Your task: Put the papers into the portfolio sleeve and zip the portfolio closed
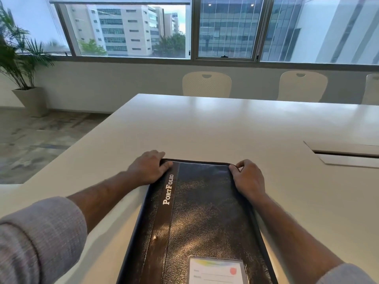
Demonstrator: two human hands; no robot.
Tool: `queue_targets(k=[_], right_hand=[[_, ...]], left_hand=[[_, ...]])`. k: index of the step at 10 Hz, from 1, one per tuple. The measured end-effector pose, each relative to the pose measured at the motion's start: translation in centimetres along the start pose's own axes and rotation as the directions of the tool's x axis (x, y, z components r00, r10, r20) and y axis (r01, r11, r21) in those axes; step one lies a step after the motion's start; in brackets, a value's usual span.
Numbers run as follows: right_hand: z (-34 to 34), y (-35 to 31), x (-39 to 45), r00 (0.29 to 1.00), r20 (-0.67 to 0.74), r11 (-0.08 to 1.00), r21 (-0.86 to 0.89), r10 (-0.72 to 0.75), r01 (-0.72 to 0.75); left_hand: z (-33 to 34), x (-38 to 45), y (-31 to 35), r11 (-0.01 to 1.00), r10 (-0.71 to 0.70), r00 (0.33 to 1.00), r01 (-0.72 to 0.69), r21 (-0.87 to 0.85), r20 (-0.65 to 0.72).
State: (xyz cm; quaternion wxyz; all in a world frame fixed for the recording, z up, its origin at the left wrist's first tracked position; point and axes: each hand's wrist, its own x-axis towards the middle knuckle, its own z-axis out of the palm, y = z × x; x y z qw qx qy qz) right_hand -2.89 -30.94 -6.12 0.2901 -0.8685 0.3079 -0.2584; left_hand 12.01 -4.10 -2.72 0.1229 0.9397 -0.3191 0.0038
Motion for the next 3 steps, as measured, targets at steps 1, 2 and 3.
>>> queue_targets(k=[1,2,3], right_hand=[[-0.6,-0.5,-0.2,0.999,0.041,1.000,-0.004,0.010,-0.010],[-1.6,-0.9,-0.8,0.999,0.032,0.997,-0.068,-0.035,0.037],[-2.3,-1.9,-2.2,0.975,-0.052,0.953,-0.231,-0.215,0.198]], left_hand=[[0.6,-1.2,0.2,0.998,0.047,0.997,-0.045,0.034,-0.063],[0.4,-2.2,0.4,0.994,0.095,0.986,-0.086,0.065,-0.138],[0.0,-3.2,1.0,0.992,0.118,0.967,-0.106,0.062,-0.224]])
